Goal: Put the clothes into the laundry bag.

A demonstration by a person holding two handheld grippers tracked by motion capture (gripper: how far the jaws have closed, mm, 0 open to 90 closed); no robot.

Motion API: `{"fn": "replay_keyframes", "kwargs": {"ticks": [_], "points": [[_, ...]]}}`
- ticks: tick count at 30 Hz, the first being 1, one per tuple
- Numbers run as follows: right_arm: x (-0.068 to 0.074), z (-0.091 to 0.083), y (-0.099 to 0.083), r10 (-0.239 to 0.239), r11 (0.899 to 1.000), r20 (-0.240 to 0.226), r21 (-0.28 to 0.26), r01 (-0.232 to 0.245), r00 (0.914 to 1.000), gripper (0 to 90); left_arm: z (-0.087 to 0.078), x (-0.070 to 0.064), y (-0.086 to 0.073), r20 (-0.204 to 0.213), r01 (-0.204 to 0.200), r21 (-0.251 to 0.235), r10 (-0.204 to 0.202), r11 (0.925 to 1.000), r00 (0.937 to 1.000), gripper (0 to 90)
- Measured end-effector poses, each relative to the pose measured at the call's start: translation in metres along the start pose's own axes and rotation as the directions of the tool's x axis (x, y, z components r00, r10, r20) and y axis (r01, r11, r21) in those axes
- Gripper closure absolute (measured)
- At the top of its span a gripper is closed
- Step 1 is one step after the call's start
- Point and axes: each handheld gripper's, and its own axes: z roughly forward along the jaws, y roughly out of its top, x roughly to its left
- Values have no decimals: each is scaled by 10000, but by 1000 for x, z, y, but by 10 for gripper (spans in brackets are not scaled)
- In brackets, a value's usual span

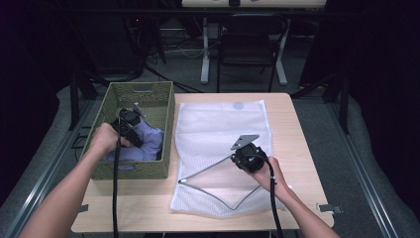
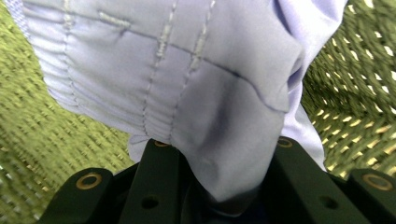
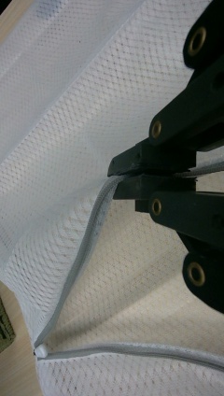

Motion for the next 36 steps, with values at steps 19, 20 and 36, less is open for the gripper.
{"fn": "replay_keyframes", "kwargs": {"ticks": [19, 20, 36], "points": [[-1, 2, -1, 65, 10000, -19, 56, -65, 10000, 876, -56, 7, 8, -548, -123, -23, 121, 9999, 9984, 752], [-1, 2, -1, 60, 10000, -14, 61, -60, 10000, 875, -59, 7, 8, -591, -118, -43, 115, 9999, 9982, 752], [0, 3, -2, 88, 9999, -34, 65, -88, 10000, 876, -95, 2, 16, -673, -423, -270, 404, 9987, 9969, 753]]}}
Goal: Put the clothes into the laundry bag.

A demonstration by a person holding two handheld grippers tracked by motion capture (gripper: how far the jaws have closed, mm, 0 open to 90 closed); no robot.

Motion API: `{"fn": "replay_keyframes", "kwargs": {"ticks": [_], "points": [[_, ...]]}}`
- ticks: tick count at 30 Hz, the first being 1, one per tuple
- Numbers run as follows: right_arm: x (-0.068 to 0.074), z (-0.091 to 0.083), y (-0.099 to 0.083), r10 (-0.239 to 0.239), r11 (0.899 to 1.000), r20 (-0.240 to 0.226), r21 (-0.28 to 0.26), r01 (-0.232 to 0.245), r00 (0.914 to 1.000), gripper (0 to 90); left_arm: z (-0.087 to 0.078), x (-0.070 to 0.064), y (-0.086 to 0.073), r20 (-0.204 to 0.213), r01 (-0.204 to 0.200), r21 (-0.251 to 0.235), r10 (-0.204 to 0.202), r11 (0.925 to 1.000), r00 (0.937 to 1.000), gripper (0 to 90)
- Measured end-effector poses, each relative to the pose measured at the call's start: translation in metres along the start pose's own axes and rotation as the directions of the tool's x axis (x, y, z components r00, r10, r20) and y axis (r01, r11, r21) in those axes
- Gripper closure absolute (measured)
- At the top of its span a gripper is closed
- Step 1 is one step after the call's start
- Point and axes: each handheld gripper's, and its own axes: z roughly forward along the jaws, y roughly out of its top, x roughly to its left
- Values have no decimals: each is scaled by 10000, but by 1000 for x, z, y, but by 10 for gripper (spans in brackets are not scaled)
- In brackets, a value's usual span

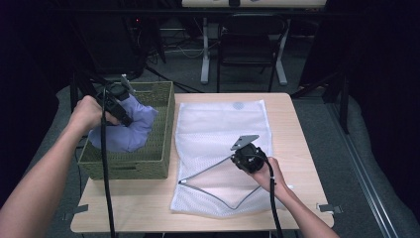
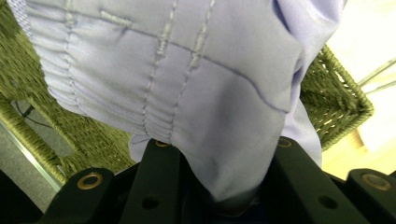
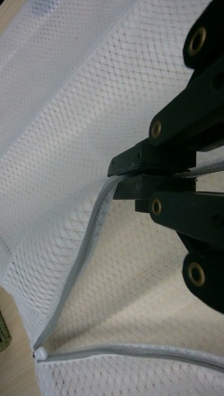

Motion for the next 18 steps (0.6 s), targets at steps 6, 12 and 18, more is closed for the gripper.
{"fn": "replay_keyframes", "kwargs": {"ticks": [6, 12, 18], "points": [[0, 1, -1, -84, 9999, 21, 77, 84, 10000, 876, -17, 1, 0, -205, -3, -130, 0, 9999, 9998, 753], [0, 1, -1, -98, 9999, 18, 83, 98, 10000, 876, -39, -4, 2, -270, -207, -408, 196, 9990, 9994, 754], [0, 1, -1, -92, 9999, 36, 86, 92, 10000, 876, -54, -14, 5, -225, -516, -526, 505, 9973, 9985, 753]]}}
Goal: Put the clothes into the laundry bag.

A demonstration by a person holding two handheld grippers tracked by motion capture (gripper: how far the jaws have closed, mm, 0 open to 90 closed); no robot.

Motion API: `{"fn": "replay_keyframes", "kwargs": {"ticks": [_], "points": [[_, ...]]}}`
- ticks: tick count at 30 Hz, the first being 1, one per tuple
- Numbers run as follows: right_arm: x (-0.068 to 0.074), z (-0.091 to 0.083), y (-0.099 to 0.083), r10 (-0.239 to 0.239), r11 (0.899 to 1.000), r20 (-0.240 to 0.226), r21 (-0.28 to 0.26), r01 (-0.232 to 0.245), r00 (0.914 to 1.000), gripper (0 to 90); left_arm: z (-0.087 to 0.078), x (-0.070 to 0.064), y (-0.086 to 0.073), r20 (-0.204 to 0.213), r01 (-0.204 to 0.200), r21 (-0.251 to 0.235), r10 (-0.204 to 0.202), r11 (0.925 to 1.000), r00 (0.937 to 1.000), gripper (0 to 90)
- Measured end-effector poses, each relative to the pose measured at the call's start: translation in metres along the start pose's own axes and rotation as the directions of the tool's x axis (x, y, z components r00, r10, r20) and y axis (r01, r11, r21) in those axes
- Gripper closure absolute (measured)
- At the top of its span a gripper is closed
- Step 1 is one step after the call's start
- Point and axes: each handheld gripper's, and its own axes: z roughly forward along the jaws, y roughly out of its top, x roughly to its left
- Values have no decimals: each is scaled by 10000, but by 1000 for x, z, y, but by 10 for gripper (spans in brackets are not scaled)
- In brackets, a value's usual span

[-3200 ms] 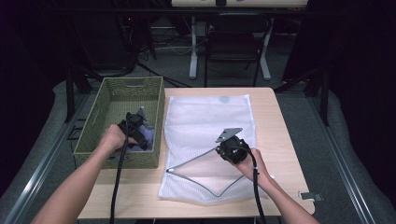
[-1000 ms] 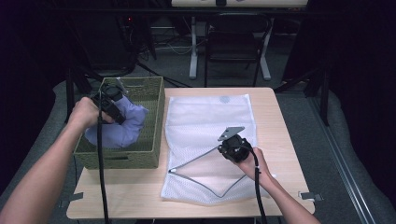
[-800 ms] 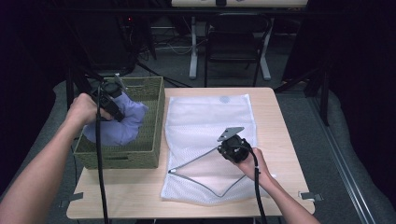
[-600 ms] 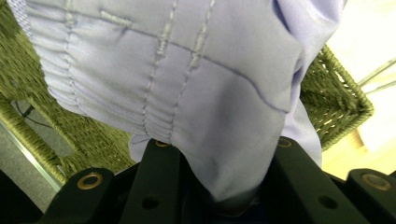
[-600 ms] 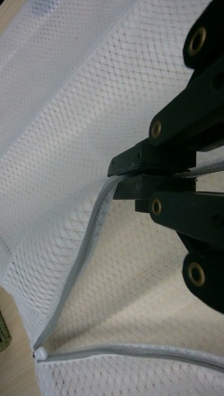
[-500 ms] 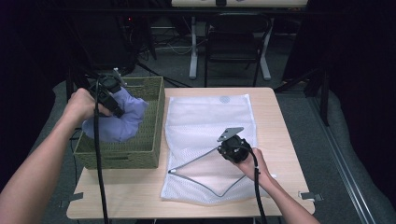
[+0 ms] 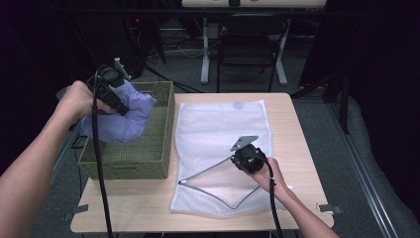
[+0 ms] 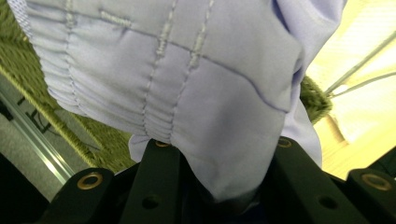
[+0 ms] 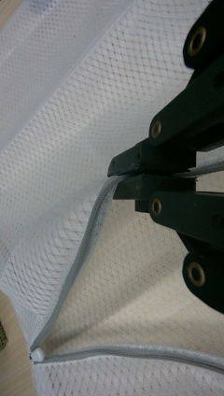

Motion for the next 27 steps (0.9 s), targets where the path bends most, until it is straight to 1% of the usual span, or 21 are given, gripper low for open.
{"fn": "replay_keyframes", "kwargs": {"ticks": [3, 5, 8, 9, 11, 13, 14, 17, 18, 19, 20, 21, 22, 23, 24, 25, 26, 27], "points": [[1, 1, 0, 36, 10000, -16, 2, -36, 10000, 876, -6, -7, 3, 104, -226, -155, 228, 9996, 9997, 753], [1, 2, 0, 65, 10000, -27, 23, -65, 10000, 876, -9, -13, 5, 122, -485, -142, 486, 9987, 9987, 754], [2, 2, 0, 31, 10000, -13, 20, -31, 10000, 876, -12, -21, 8, 215, -659, -256, 664, 9975, 9976, 753], [2, 1, 0, 34, 10000, 1, 17, -34, 10000, 876, -13, -24, 9, 290, -771, -250, 779, 9967, 9965, 753], [2, 1, 0, 6, 10000, 29, -7, -6, 10000, 876, -15, -30, 11, 383, -893, -396, 908, 9952, 9951, 753], [2, 1, 0, 41, 10000, 40, 1, -41, 10000, 876, -16, -35, 13, 445, -1170, -359, 1186, 9925, 9919, 753], [2, 2, 0, 45, 10000, 24, 13, -45, 10000, 876, -17, -37, 14, 470, -1248, -334, 1263, 9916, 9909, 753], [2, 3, 0, 70, 10000, 14, 45, -70, 10000, 876, -19, -47, 18, 494, -1609, -279, 1621, 9866, 9855, 753], [2, 3, 0, 59, 10000, 19, 48, -59, 10000, 876, -20, -50, 20, 532, -1753, -296, 1767, 9841, 9828, 753], [2, 2, 0, 47, 10000, 15, 50, -47, 10000, 876, -20, -53, 21, 601, -1826, -262, 1839, 9828, 9811, 753], [2, 2, 0, 39, 10000, 23, 49, -40, 10000, 876, -20, -56, 22, 575, -1905, -360, 1924, 9810, 9796, 753], [2, 2, 0, 30, 10000, 41, 39, -30, 10000, 876, -21, -61, 24, 623, -2060, -298, 2075, 9781, 9763, 753], [2, 2, 0, 31, 10000, 49, 19, -31, 10000, 876, -20, -63, 25, 649, -2101, -340, 2120, 9771, 9751, 753], [2, 2, 0, 16, 10000, 45, 21, -16, 10000, 876, -21, -67, 27, 729, -2285, -289, 2300, 9731, 9705, 753], [2, 2, 0, 37, 10000, 12, 13, -37, 10000, 876, -19, -70, 27, 718, -2303, -425, 2329, 9722, 9698, 753], [2, 2, 0, 26, 10000, 3, 18, -26, 10000, 876, -20, -73, 29, 827, -2416, -317, 2434, 9699, 9664, 753], [2, 2, 0, 35, 10000, 1, 28, -35, 10000, 876, -19, -78, 31, 810, -2573, -346, 2593, 9657, 9624, 753], [3, 2, 0, 44, 10000, 2, 25, -44, 10000, 876, -19, -81, 32, 884, -2668, -299, 2684, 9633, 9592, 752]]}}
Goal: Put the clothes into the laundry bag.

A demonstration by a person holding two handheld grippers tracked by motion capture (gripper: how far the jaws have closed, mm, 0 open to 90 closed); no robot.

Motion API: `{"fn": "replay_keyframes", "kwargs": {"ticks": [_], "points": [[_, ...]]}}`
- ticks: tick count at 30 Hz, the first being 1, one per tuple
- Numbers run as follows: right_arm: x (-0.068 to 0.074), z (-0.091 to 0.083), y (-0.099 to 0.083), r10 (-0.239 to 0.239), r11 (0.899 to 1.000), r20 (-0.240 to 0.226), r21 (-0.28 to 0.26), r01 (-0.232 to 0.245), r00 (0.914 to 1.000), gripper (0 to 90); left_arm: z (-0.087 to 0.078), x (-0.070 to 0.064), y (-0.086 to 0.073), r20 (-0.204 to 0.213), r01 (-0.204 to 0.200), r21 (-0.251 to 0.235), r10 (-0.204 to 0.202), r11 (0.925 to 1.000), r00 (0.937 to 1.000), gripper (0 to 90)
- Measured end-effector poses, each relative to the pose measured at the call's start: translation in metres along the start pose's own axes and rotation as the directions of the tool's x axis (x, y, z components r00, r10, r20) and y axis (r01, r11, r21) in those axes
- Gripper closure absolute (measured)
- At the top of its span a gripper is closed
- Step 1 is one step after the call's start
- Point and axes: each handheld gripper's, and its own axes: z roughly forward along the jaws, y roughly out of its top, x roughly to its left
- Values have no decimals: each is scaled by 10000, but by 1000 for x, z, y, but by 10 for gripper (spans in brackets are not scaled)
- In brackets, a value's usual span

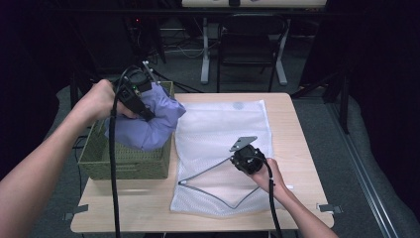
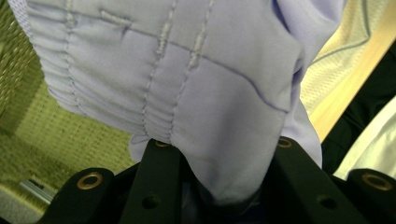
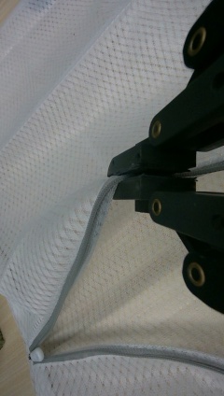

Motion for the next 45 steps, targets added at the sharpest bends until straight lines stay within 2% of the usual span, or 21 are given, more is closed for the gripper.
{"fn": "replay_keyframes", "kwargs": {"ticks": [4, 11, 15, 19, 22, 27, 28, 30, 32, 35, 36, 37, 40, 45], "points": [[0, -1, 0, 1, 10000, 26, -8, -1, 10000, 876, 1, -11, 8, 172, -326, -22, 326, 9995, 9993, 752], [0, -1, 0, 4, 10000, 15, -7, -4, 10000, 876, 6, -28, 19, 451, -957, 75, 953, 9954, 9944, 752], [0, -2, 0, -45, 10000, 45, -8, 45, 10000, 876, 15, -36, 24, 552, -1234, 120, 1225, 9923, 9909, 752], [-1, -2, -1, -31, 10000, 41, -16, 31, 10000, 876, 21, -43, 31, 843, -1447, 228, 1423, 9892, 9862, 752], [-1, -1, -1, -4, 10000, 40, -12, 4, 10000, 876, 27, -48, 35, 955, -1633, 130, 1613, 9865, 9823, 752], [-1, -2, -1, -7, 10000, 37, -40, 7, 10000, 876, 42, -62, 42, 1310, -1993, 195, 1951, 9797, 9720, 752], [-1, -2, -1, 0, 10000, 44, -39, 0, 10000, 876, 46, -65, 44, 1424, -2139, 283, 2079, 9764, 9677, 752], [-1, -2, -1, 6, 10000, 13, -42, -6, 10000, 876, 53, -69, 46, 1530, -2284, 302, 2213, 9731, 9631, 751], [-2, -1, -1, 44, 10000, 8, -18, -44, 10000, 876, 61, -74, 47, 1575, -2284, 230, 2221, 9733, 9622, 751], [-2, -1, -2, 80, 10000, 22, -27, -80, 10000, 876, 72, -79, 48, 1758, -2448, 287, 2361, 9692, 9557, 751], [-2, -1, -2, 75, 10000, 29, -32, -75, 10000, 876, 76, -80, 48, 1911, -2548, 371, 2434, 9663, 9509, 750], [-2, -2, -2, 76, 10000, 35, -34, -76, 10000, 876, 80, -83, 48, 1941, -2531, 283, 2430, 9670, 9504, 750], [-2, -2, -2, 68, 10000, 42, -40, -68, 10000, 876, 89, -86, 47, 2215, -2599, 181, 2496, 9655, 9427, 749], [-3, -1, -2, 109, 9999, -24, -21, -109, 9999, 876, 102, -92, 45, 2335, -2630, 10, 2555, 9648, 9382, 748]]}}
